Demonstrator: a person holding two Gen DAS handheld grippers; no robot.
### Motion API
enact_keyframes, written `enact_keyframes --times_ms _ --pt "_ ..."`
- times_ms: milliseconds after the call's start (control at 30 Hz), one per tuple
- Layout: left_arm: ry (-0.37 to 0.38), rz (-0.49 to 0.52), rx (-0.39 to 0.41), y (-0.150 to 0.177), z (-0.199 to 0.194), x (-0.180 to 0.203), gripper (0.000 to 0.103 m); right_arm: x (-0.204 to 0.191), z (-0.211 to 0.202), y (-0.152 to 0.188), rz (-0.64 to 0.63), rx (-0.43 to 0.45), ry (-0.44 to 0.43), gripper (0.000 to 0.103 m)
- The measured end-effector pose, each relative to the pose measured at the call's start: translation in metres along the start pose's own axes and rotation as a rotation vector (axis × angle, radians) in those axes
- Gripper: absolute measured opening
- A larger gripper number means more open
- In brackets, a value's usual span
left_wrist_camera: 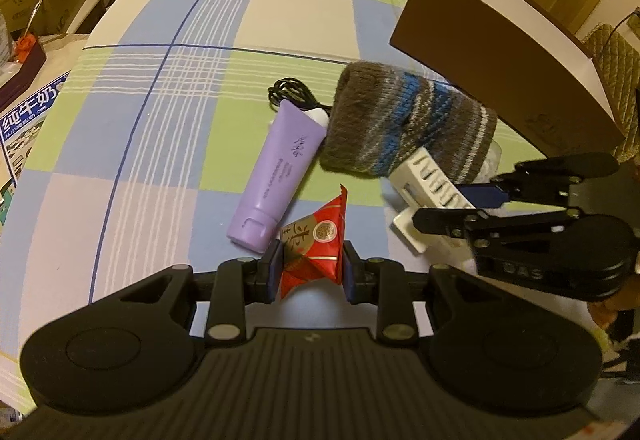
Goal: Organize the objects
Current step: 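Grasp the white plastic clip rack with the right tool while the left tool holds the candy, then carry the clip rack with the right tool while the left tool carries the candy into the brown box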
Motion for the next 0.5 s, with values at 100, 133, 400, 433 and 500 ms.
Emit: enact_keyframes --times_ms 100,133,400,433,500 --pt "0.015 0.018 0.009 -0.004 -0.004 0.005 0.025 0.004 -0.018 0.002 0.058 0.032 -0.015 0.025" --pt "0.021 0.026 0.013 -0.006 -0.006 0.007 0.025 0.005 -0.024 0.003 0.076 0.043 -0.018 0.025" --pt "0.090 0.102 0.062 -0.027 -0.020 0.043 0.025 0.025 -0.082 0.013 0.198 0.149 0.017 0.025" --pt "0.103 0.113 0.068 -0.030 -0.021 0.048 0.025 0.028 -0.089 0.014 0.212 0.162 0.025 0.025" --pt "0.134 0.136 0.083 -0.040 -0.024 0.062 0.025 0.035 -0.103 0.014 0.241 0.191 0.046 0.025"
Point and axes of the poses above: each gripper's, at about its wrist camera, not at the fingertips, and z roughly the way its jaws point, x to its right, y to its underside, the point moved 3 cm from there along z, roughly the way its jaws point, and after that the axes turned 7 degrees about -y, right-handed, at the moved point
